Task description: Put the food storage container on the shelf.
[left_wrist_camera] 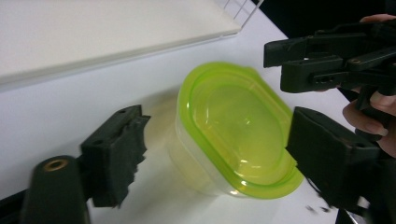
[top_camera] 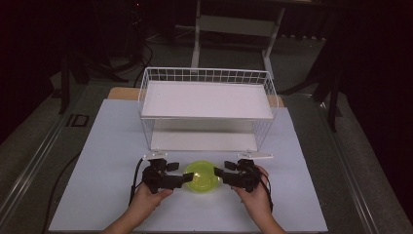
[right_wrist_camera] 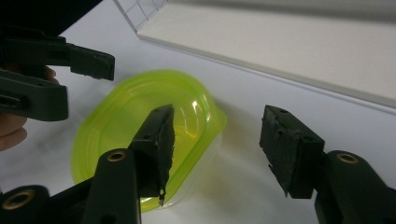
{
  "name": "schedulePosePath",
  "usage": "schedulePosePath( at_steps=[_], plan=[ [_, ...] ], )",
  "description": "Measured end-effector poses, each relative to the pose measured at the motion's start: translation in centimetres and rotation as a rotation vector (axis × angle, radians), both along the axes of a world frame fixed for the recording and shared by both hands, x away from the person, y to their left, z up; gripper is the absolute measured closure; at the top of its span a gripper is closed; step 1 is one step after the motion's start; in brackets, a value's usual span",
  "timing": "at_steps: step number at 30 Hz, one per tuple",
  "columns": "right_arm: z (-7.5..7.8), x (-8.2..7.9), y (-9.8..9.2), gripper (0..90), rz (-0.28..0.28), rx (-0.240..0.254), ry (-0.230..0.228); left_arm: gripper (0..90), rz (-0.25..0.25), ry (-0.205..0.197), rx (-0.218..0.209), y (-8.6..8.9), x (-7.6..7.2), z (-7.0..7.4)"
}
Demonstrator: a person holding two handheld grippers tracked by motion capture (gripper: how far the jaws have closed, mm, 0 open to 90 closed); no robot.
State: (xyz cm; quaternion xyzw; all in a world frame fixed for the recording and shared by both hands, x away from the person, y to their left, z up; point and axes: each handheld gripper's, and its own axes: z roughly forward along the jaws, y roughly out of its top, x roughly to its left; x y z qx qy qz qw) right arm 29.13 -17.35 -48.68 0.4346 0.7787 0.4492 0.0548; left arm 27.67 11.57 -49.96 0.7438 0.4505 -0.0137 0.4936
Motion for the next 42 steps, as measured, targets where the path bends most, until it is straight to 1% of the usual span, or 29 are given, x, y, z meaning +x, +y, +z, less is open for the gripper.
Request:
schedulePosePath(
  at_steps=[1, 2, 3, 4, 5, 8, 9, 10, 11, 12, 13, 14, 16, 17, 19, 20, 24, 26, 27, 28, 29, 32, 33, 35, 36, 37, 38, 39, 42],
  plan=[
    [0.0, 0.0, 0.0, 46.3, 0.000, 0.000, 0.000, 22.3, -0.007, 0.011, -0.003, 0.0, 0.0, -0.1],
    [-0.1, 0.0, 0.0, 46.7, -0.001, -0.002, 0.000, 23.4, -0.007, 0.011, -0.003, 0.0, 0.0, -0.1],
    [-0.1, 0.0, 0.0, 46.7, -0.001, -0.002, 0.000, 23.4, -0.008, 0.030, -0.012, 0.0, 0.0, -0.3],
    [-0.2, 0.0, 0.1, 48.7, 0.002, 0.002, 0.017, 29.2, -0.002, 0.034, -0.009, 0.0, 0.0, -0.4],
    [-0.3, 0.0, 0.1, 49.7, 0.001, -0.001, 0.018, 31.1, 0.002, 0.039, -0.004, 0.0, 0.0, -0.5],
    [-0.5, 0.0, 0.2, 52.0, -0.004, 0.009, 0.044, 39.7, 0.021, 0.068, -0.016, 0.1, 0.1, -0.8],
    [-0.7, -0.1, 0.2, 54.1, -0.004, 0.014, 0.051, 45.7, 0.020, 0.075, -0.021, 0.1, 0.1, -0.9],
    [-0.7, -0.1, 0.2, 54.1, -0.004, 0.014, 0.051, 45.7, 0.021, 0.074, -0.012, 0.1, 0.1, -0.9],
    [-0.8, -0.1, 0.2, 55.5, -0.011, 0.015, 0.059, 49.5, 0.015, 0.079, -0.009, 0.1, 0.1, -0.9],
    [-0.9, -0.1, 0.1, 57.3, -0.012, 0.031, 0.083, 55.6, 0.015, 0.082, -0.016, 0.1, 0.1, -1.0],
    [-1.0, 0.0, 0.0, 58.6, -0.014, 0.034, 0.088, 59.4, 0.015, 0.088, -0.020, 0.1, 0.1, -1.0],
    [-1.0, 0.0, 0.0, 58.6, -0.014, 0.034, 0.088, 59.4, 0.007, 0.094, -0.018, 0.1, 0.1, -1.0],
    [-1.2, 0.0, 0.0, 62.6, -0.016, 0.058, 0.119, 63.7, 0.009, 0.098, -0.026, 0.2, 0.0, -1.0],
    [-1.0, -0.1, 0.1, 70.0, -0.001, 0.072, 0.131, 67.9, 0.001, 0.110, -0.036, 0.2, 0.0, -1.0],
    [-0.9, -0.1, 0.2, 71.2, 0.003, 0.071, 0.130, 68.6, -0.009, 0.130, -0.042, 0.2, 0.0, -0.9],
    [-0.6, -0.3, 0.2, 75.4, 0.008, 0.073, 0.127, 72.6, -0.024, 0.143, -0.071, 0.2, -0.1, -0.9],
    [-0.4, -0.6, 0.3, 76.8, 0.003, 0.070, 0.121, 75.3, -0.022, 0.159, -0.088, 0.4, -0.3, -0.6],
    [-0.1, -0.9, 0.3, 78.4, 0.000, 0.081, 0.105, 78.8, -0.017, 0.173, -0.098, 0.6, -0.5, -0.5],
    [-0.1, -0.9, 0.3, 78.4, 0.000, 0.081, 0.105, 78.8, -0.007, 0.170, -0.094, 0.6, -0.7, -0.4],
    [0.1, -1.1, 0.3, 78.8, 0.010, 0.075, 0.097, 80.3, 0.005, 0.168, -0.102, 0.8, -0.8, -0.3],
    [0.3, -1.3, 0.5, 79.4, 0.019, 0.049, 0.080, 82.2, 0.005, 0.174, -0.112, 0.9, -0.8, -0.1],
    [0.8, -1.8, 0.6, 79.4, 0.021, 0.045, 0.049, 82.4, 0.001, 0.148, -0.100, 0.8, -1.0, 0.5],
    [1.3, -1.9, 0.5, 79.5, 0.023, 0.045, 0.026, 82.3, 0.002, 0.140, -0.104, 0.8, -1.1, 0.8],
    [1.6, -2.0, 0.4, 79.6, 0.025, 0.051, 0.016, 82.3, 0.003, 0.130, -0.115, 0.8, -1.1, 1.3],
    [2.4, -2.1, 0.4, 79.6, 0.028, 0.048, -0.011, 82.3, 0.004, 0.121, -0.113, 0.7, -1.1, 1.7],
    [2.8, -2.2, 0.3, 79.6, 0.028, 0.046, -0.024, 82.3, 0.003, 0.111, -0.115, 0.6, -1.1, 2.0],
    [3.2, -2.3, 0.3, 79.7, 0.030, 0.045, -0.043, 82.3, 0.002, 0.085, -0.110, 0.5, -1.2, 2.8],
    [3.2, -2.3, 0.3, 79.7, 0.030, 0.045, -0.043, 82.2, 0.002, 0.085, -0.110, 0.5, -1.2, 2.8],
    [4.4, -2.4, 0.2, 79.7, 0.030, 0.048, -0.078, 82.1, 0.009, 0.065, -0.118, 0.4, -1.1, 4.0]
  ],
)
